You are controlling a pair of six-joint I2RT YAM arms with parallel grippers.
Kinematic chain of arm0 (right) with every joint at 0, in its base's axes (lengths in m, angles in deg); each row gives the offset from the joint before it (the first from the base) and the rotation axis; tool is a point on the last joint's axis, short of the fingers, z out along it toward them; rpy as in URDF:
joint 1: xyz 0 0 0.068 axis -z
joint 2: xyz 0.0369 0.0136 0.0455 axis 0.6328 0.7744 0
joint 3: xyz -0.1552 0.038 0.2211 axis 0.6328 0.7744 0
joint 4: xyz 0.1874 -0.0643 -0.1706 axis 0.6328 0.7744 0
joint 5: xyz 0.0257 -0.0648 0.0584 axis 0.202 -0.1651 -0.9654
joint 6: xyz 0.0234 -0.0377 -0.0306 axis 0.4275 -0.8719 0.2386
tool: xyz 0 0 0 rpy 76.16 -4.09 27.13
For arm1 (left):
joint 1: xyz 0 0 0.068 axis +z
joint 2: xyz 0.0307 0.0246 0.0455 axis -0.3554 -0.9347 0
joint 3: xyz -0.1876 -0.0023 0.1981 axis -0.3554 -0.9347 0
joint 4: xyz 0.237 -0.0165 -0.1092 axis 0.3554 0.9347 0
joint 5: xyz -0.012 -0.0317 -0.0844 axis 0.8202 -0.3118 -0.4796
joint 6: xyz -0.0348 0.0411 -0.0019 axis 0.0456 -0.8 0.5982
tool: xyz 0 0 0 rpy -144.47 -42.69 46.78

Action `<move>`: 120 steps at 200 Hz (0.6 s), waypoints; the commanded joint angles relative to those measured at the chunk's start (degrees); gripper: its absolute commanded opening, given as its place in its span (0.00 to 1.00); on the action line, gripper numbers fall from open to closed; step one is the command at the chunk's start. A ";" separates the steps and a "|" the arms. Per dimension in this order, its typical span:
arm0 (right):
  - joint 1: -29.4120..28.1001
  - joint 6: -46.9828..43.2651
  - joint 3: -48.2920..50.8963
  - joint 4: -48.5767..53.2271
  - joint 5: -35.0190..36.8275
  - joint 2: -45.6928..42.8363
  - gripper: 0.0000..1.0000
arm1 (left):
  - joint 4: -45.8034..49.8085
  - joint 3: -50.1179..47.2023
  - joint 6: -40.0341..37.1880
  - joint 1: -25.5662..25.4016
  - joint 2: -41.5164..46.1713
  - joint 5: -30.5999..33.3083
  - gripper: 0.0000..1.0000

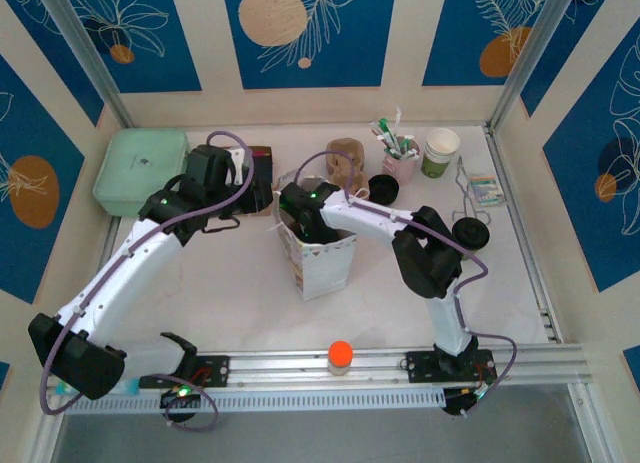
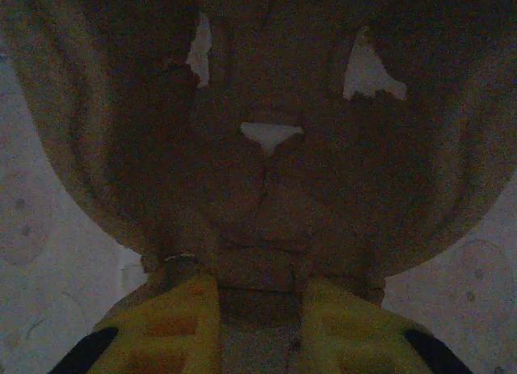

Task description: Pack the takeout coffee

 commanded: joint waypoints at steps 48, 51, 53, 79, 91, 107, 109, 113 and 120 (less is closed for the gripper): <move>-1.44 1.53 -2.30 5.14 1.96 -4.12 0.23 | 0.07 -1.33 -1.33 0.59 0.46 -1.98 0.37; -1.56 1.45 -2.34 5.23 1.93 -4.09 0.23 | -0.06 -1.35 -1.31 0.57 0.46 -2.00 0.37; -1.62 1.44 -2.35 5.31 1.96 -4.22 0.23 | -0.10 -1.42 -1.30 0.57 0.48 -1.96 0.37; -2.26 1.36 -2.88 6.24 2.43 -4.81 0.23 | -0.83 -1.51 -1.06 0.58 0.36 -1.96 0.36; -2.50 1.26 -3.05 6.70 2.85 -5.21 0.22 | -0.85 -1.19 -1.04 0.61 0.33 -1.83 0.36; -2.68 1.35 -2.87 7.09 3.23 -5.58 0.23 | -0.86 -0.56 -1.18 0.65 0.31 -1.52 0.34; -2.69 1.35 -2.81 7.10 3.21 -5.69 0.23 | -0.86 -0.52 -1.21 0.65 0.29 -1.49 0.34; -2.72 1.42 -2.73 7.18 3.26 -5.87 0.23 | -0.78 -0.33 -1.22 0.66 0.28 -1.35 0.33; -2.81 1.57 -2.38 7.19 3.38 -6.00 0.23 | -0.70 -0.06 -1.30 0.61 0.10 -1.30 0.31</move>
